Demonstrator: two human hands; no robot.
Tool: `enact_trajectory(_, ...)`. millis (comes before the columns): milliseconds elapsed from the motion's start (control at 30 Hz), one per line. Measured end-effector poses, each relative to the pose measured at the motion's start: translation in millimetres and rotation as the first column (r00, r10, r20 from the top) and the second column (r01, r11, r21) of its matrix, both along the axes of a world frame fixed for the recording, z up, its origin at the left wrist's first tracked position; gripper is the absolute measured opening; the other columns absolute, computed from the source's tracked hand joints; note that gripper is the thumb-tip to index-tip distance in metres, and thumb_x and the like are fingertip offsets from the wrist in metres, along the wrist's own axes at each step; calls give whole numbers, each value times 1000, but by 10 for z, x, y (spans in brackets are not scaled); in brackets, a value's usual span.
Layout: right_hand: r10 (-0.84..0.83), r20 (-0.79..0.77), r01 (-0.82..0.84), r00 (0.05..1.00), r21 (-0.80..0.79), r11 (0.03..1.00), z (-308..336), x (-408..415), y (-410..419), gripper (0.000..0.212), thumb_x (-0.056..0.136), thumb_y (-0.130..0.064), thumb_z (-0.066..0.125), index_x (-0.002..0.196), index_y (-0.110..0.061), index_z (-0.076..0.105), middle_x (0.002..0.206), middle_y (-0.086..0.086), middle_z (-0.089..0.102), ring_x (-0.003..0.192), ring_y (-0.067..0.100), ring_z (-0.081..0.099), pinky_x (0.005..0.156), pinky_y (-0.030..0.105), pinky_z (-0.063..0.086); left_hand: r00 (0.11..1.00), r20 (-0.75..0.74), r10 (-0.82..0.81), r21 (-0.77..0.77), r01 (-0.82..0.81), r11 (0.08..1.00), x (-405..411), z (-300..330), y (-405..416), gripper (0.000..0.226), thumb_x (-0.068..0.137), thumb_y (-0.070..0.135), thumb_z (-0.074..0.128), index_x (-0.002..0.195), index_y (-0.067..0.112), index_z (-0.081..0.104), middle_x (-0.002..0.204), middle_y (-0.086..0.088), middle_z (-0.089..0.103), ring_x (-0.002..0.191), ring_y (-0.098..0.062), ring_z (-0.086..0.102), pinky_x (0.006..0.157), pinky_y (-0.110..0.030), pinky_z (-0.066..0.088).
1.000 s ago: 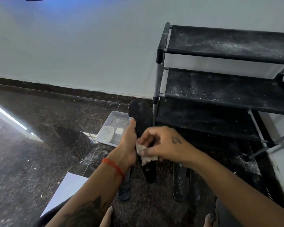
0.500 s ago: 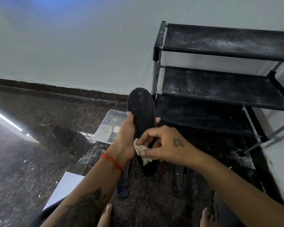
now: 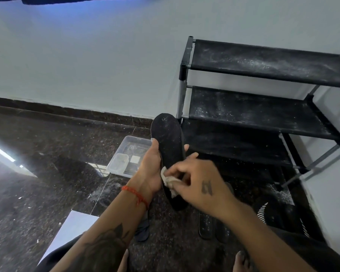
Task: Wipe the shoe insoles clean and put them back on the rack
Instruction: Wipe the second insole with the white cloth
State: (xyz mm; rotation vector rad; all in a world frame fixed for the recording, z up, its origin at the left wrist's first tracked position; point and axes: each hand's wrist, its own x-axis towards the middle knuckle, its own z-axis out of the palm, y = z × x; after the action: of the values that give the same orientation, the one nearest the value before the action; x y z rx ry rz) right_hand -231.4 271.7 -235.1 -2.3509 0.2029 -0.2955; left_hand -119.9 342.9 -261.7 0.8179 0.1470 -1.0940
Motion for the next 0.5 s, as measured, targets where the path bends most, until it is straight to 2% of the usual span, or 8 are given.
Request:
enact_trajectory(67,6,-18,-7,1000,-25,1000,-120,70,14,15,79,-18,67,92,-25,71,80,-13,64,70,3,58,66,17,48,999,-26,30,-1,-31,1000,15,-17,1,74,94,63,23,123,3,54,102,-15,66,79,-33,71,68,-41,59)
enact_trajectory(167,-54,-6,53,999,-126,991,-203,224,-138,15,79,-18,66,92,-23,72,87,-4,65,79,14,59,72,31,50,1000,13,9,46,-10,999,-1,-49,2,70,97,58,24,107,0,62,90,-16,71,70,-25,72,58,-31,59)
enact_trajectory(233,-77,-19,72,997,-197,978,-210,291,-244,18,79,-15,63,92,-22,72,88,-2,64,81,17,59,70,30,48,998,39,-46,84,43,996,-70,-40,-28,62,99,52,28,99,2,64,81,-15,72,66,-23,71,56,-29,59)
enact_trajectory(333,-167,21,167,986,-258,952,-201,328,-369,18,81,-12,61,93,-21,72,89,-1,64,79,17,60,67,26,45,993,48,-110,113,104,988,-148,-28,-83,59,100,48,28,97,2,64,78,-17,71,64,-24,71,54,-31,59)
enact_trajectory(367,-202,55,210,978,-231,950,-184,332,-393,17,81,-13,63,92,-21,72,88,-2,64,77,15,61,67,26,47,993,42,-111,104,106,989,-150,-21,-92,60,100,48,27,97,2,64,79,-18,72,64,-25,71,53,-33,58)
enact_trajectory(433,-222,97,229,970,-66,971,-130,325,-395,13,78,-15,69,88,-22,72,81,-6,66,69,9,62,64,27,53,996,38,-81,94,78,993,-109,2,-90,64,100,51,24,95,2,65,79,-18,72,63,-26,71,51,-34,58)
enact_trajectory(500,-106,41,99,994,154,983,-62,282,-339,10,73,-15,75,82,-20,72,69,-9,67,59,4,63,56,20,52,999,32,-33,87,31,996,-32,7,-67,70,99,54,24,87,1,68,75,-17,72,61,-26,71,50,-33,58)
